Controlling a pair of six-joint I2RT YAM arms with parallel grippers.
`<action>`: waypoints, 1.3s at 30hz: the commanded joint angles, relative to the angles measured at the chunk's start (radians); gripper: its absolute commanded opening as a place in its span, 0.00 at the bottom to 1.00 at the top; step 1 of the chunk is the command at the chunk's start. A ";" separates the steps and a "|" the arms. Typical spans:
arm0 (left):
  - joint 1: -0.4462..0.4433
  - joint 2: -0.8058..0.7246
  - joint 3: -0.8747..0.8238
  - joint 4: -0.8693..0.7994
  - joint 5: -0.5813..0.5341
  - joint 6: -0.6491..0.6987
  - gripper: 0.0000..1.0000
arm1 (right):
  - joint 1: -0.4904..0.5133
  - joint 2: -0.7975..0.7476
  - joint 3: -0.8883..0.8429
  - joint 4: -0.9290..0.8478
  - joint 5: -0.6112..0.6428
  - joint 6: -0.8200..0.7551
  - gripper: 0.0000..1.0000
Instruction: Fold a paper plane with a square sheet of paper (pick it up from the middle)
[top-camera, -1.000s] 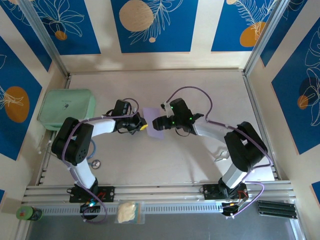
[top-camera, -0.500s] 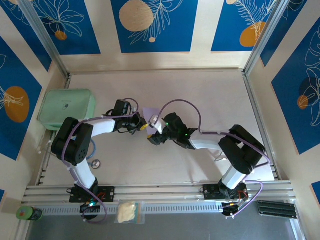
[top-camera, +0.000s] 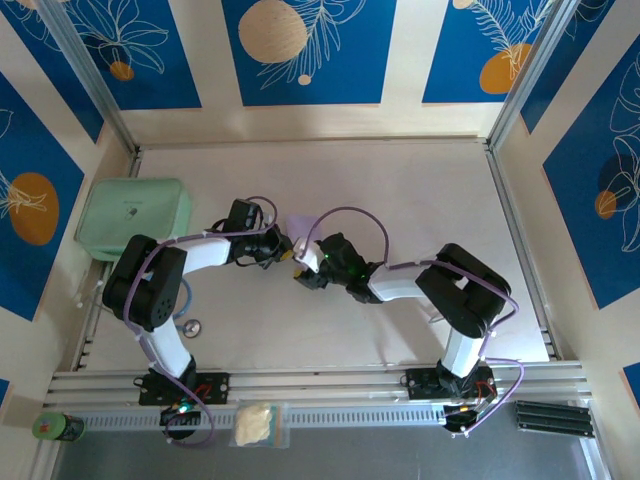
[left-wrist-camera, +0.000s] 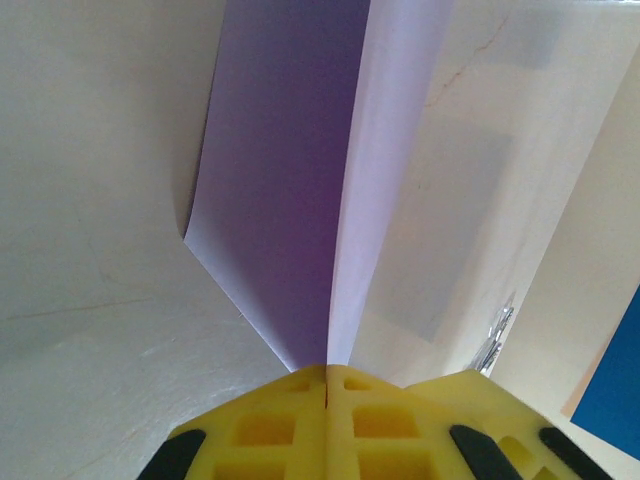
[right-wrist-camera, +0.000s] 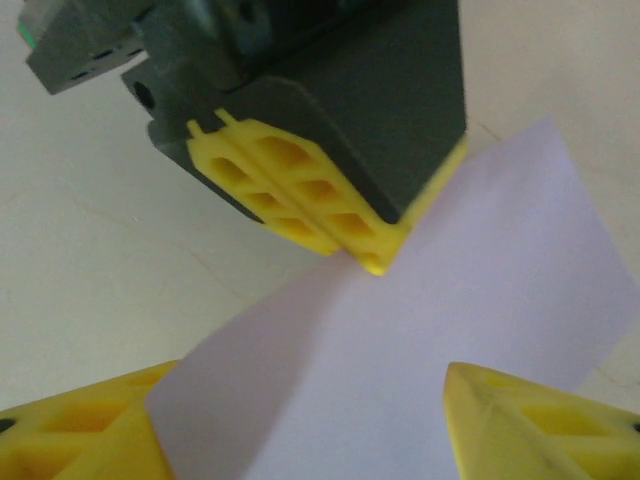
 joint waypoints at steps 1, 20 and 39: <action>0.003 -0.022 0.003 -0.018 0.006 -0.004 0.00 | -0.003 -0.033 -0.023 0.037 0.010 -0.015 0.59; 0.005 -0.029 -0.004 -0.021 0.006 0.008 0.17 | -0.005 -0.058 -0.013 -0.034 -0.142 0.012 0.08; 0.000 -0.003 0.160 -0.291 -0.099 0.289 0.27 | -0.026 -0.049 0.081 -0.261 -0.490 0.441 0.00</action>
